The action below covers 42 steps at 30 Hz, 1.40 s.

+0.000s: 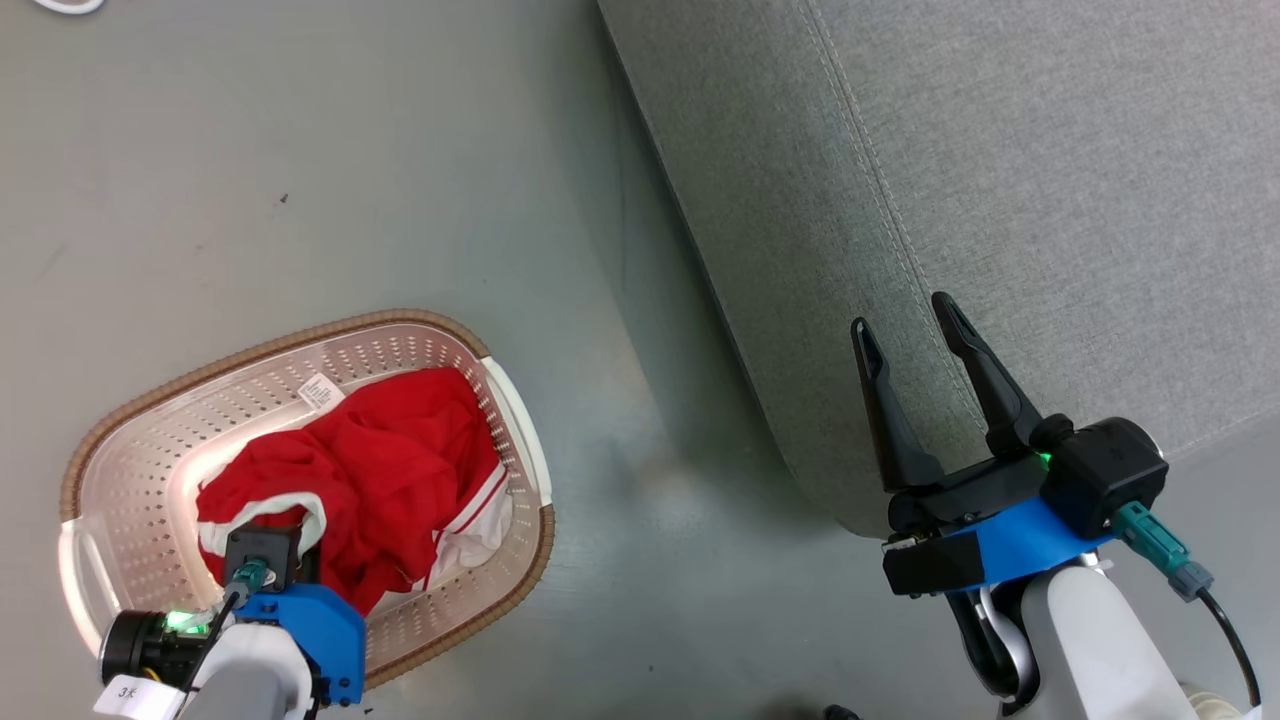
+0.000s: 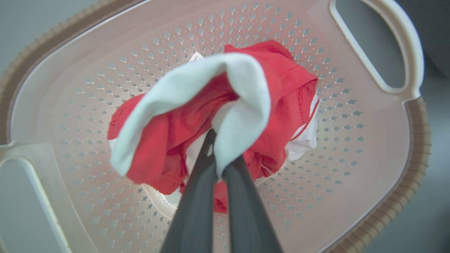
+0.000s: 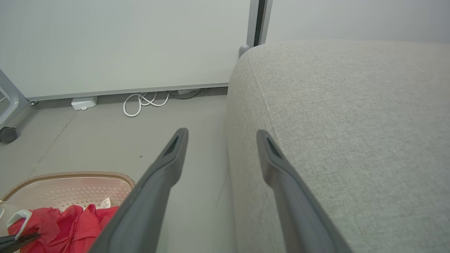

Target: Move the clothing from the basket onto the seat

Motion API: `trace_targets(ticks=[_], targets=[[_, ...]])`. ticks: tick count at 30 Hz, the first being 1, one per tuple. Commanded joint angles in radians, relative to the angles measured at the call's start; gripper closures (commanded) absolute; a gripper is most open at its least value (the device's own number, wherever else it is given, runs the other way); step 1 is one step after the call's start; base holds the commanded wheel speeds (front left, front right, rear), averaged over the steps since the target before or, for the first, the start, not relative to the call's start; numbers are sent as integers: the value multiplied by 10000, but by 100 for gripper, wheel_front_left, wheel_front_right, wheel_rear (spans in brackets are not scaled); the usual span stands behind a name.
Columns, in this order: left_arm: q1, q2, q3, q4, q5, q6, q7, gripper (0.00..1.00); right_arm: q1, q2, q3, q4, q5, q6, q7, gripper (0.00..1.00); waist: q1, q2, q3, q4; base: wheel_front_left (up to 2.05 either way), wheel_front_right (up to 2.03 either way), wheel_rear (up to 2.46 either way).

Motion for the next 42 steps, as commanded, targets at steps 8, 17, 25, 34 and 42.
trace_targets(ticks=[8, 17, 25, 34, 42], targets=[[320, -194, 6, -976, -77, 10, -50, 100, -209, -23, -92, 75, -233, 5, -57, 0, 0, 0, -603, 519, 0, 0, 0], [1170, -548, 44, -2374, 68, -213, -50, 100, 42, -25, -305, 278, -552, 5, -56, 0, 0, 0, -1710, 1296, 0, 0, 0], [1583, -888, 210, -3453, 84, -517, -48, 100, 475, -26, -443, 532, -802, 5, -55, 0, 0, 0, -2928, 1907, 0, 0, 0], [1414, -1169, -432, -4112, 215, -764, -51, 100, 921, -26, -614, 758, -946, 5, -53, 0, 0, 0, -4011, 2562, 0, 0, 0], [1102, -1310, -1472, -5199, -102, -841, -53, 100, 1277, -26, -602, 943, -1000, 5, -53, 0, 0, 0, -4742, 3037, 0, 0, 0]])
